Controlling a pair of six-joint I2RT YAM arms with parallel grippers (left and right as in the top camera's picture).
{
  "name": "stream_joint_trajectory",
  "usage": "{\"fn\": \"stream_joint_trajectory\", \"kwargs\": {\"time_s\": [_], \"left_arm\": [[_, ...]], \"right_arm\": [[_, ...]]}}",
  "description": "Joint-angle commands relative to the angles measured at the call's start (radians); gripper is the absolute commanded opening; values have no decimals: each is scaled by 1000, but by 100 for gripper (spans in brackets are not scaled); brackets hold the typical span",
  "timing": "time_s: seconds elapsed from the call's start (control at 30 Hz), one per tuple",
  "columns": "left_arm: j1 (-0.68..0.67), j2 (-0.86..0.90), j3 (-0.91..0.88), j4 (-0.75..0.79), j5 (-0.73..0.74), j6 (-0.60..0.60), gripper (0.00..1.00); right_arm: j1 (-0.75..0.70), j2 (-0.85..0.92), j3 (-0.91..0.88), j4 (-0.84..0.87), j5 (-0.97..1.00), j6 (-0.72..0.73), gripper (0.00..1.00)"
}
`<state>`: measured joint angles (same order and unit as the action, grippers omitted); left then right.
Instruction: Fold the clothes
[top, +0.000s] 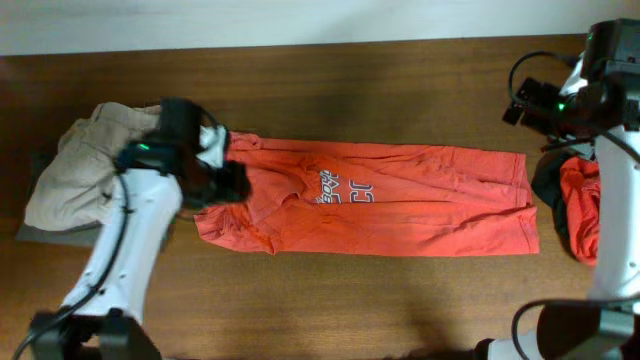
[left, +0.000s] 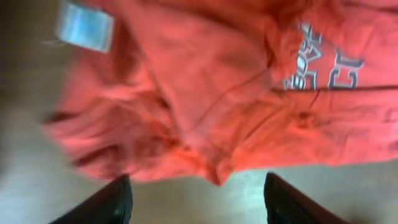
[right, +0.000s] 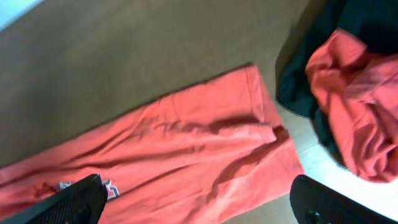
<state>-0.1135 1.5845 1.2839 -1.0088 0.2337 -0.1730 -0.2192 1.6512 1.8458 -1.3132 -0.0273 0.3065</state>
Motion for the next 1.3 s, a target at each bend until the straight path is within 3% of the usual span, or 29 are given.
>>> {"fn": "stream_joint_trajectory", "kwargs": {"time_s": [0.0,0.13,0.57,0.63,0.7,0.73,0.9,1.0,1.27], "left_arm": [[-24,9,-123,121,56,-208,68],[-26,44,-195,262,59,-312,68],[-26,204,-203,388,48,-312,67],[-26,207,-203,406,52,-312,59],[-26,207,-202,415,63,-312,43],[-26,207,-202,414,69,-312,28],[-26,201,-180,414,147,-312,5],[-23,182,-144,393,195,-308,1],[30,87,-101,357,163,-254,1]], "right_arm": [[-4,36,5,-15,-27,-11,99],[-4,51,4,-16,-56,-11,99],[-4,53,4,-29,-56,-11,99],[-4,53,4,-31,-56,-11,99],[-4,53,4,-33,-56,-11,99],[-4,53,4,-34,-56,-11,99],[-4,53,4,-36,-55,-11,99],[-4,53,4,-36,-55,-11,99],[-4,53,4,-37,-48,-11,99]]}}
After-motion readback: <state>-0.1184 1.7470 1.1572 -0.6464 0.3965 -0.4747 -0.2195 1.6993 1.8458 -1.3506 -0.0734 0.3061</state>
